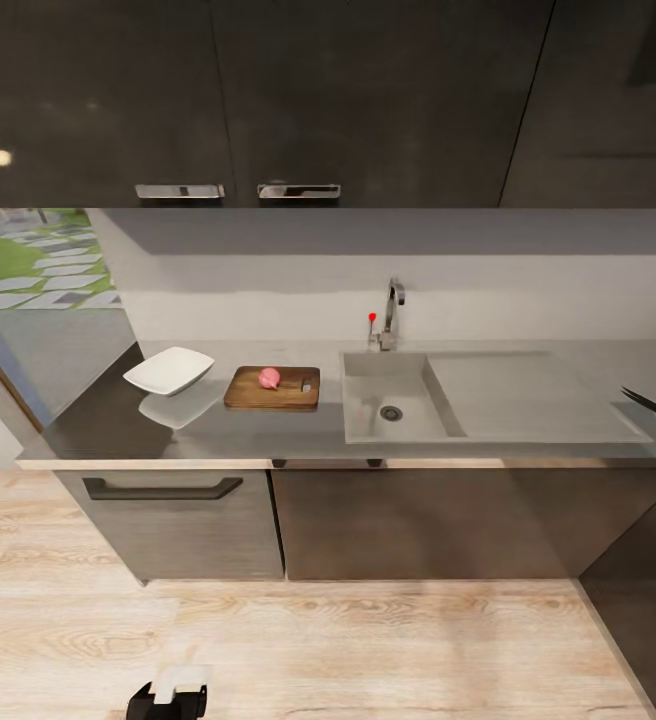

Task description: In the kitchen, take the Vidalia onion out of the sink, dice it on the chopping board with the paring knife, put the diced onion into the bowl on the countertop, then place both the paring knife and the chopping board into the sink.

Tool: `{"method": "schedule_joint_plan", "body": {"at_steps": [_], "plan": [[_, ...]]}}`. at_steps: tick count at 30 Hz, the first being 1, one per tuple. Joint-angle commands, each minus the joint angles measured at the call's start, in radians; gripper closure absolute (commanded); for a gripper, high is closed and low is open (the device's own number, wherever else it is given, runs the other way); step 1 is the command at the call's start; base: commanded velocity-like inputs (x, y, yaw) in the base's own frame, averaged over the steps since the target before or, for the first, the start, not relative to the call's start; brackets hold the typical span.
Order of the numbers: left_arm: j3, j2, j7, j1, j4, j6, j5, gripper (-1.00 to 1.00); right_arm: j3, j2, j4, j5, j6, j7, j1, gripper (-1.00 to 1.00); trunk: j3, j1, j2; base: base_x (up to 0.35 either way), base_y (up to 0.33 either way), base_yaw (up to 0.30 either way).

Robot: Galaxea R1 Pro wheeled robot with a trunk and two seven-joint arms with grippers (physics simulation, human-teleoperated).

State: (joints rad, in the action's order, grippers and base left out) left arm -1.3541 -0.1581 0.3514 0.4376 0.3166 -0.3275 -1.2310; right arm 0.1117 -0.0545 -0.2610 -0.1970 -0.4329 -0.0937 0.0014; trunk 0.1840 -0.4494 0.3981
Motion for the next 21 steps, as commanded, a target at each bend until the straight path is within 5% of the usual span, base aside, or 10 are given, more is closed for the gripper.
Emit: {"method": "schedule_joint_plan", "body": {"at_steps": [1, 3, 5, 7, 10, 11, 14, 16, 18, 21], "plan": [[-0.008, -0.002, -0.001, 0.001, 0.003, -0.003, -0.007, -1.00, 0.008, -0.001, -0.002, -0.007, -0.001, -0.006, 0.000, -1.00, 0.002, -0.001, 0.002, 0.000, 0.000, 0.000], [-0.003, -0.002, -0.030, 0.001, 0.002, -0.003, -0.007, -1.00, 0.008, -0.001, -0.002, -0.007, -0.001, -0.006, 0.000, -1.00, 0.002, -0.001, 0.002, 0.000, 0.000, 0.000], [0.038, -0.003, -0.073, 0.001, -0.001, -0.004, -0.006, -1.00, 0.008, -0.001, -0.001, -0.007, -0.001, -0.006, 0.000, -1.00, 0.002, -0.001, 0.002, 0.000, 0.000, 0.000], [0.178, 0.000, -0.148, 0.001, -0.026, -0.004, 0.005, -1.00, 0.008, -0.001, -0.001, -0.007, -0.001, -0.006, 0.000, -1.00, 0.002, -0.001, 0.002, 0.000, 0.000, 0.000], [0.325, 0.013, -0.277, 0.001, -0.085, -0.005, 0.047, -1.00, 0.008, -0.001, -0.002, -0.007, -0.001, -0.006, 0.000, -1.00, 0.002, -0.001, 0.002, 0.000, 0.000, 0.000], [0.347, 0.019, -0.303, 0.001, -0.100, -0.005, 0.064, -1.00, 0.008, -0.001, -0.001, -0.007, -0.001, -0.006, 0.000, -1.00, 0.002, -0.001, 0.002, 0.000, 0.000, 0.000], [0.456, 0.039, -0.387, 0.001, -0.150, -0.005, 0.174, -1.00, 0.008, -0.001, -0.002, -0.007, -0.001, -0.006, 0.000, -1.00, 0.002, -0.001, 0.002, 0.000, 0.000, 0.000], [0.624, 0.053, -0.428, 0.001, -0.174, -0.005, 0.341, -1.00, 0.009, -0.001, -0.002, -0.007, -0.001, -0.006, 0.000, -1.00, 0.002, -0.001, 0.002, 0.000, 0.000, 0.000], [0.702, 0.058, -0.438, 0.001, -0.179, -0.004, 0.435, -1.00, 0.008, -0.001, -0.002, -0.007, -0.001, -0.006, 0.000, -1.00, 0.002, -0.001, 0.002, 0.000, 0.000, 0.000], [0.829, 0.072, -0.450, -0.005, -0.158, -0.002, 0.644, -1.00, 0.008, -0.001, -0.001, -0.007, -0.001, -0.006, 0.000, -1.00, 0.002, -0.001, 0.002, 0.000, 0.000, 0.000]]}}
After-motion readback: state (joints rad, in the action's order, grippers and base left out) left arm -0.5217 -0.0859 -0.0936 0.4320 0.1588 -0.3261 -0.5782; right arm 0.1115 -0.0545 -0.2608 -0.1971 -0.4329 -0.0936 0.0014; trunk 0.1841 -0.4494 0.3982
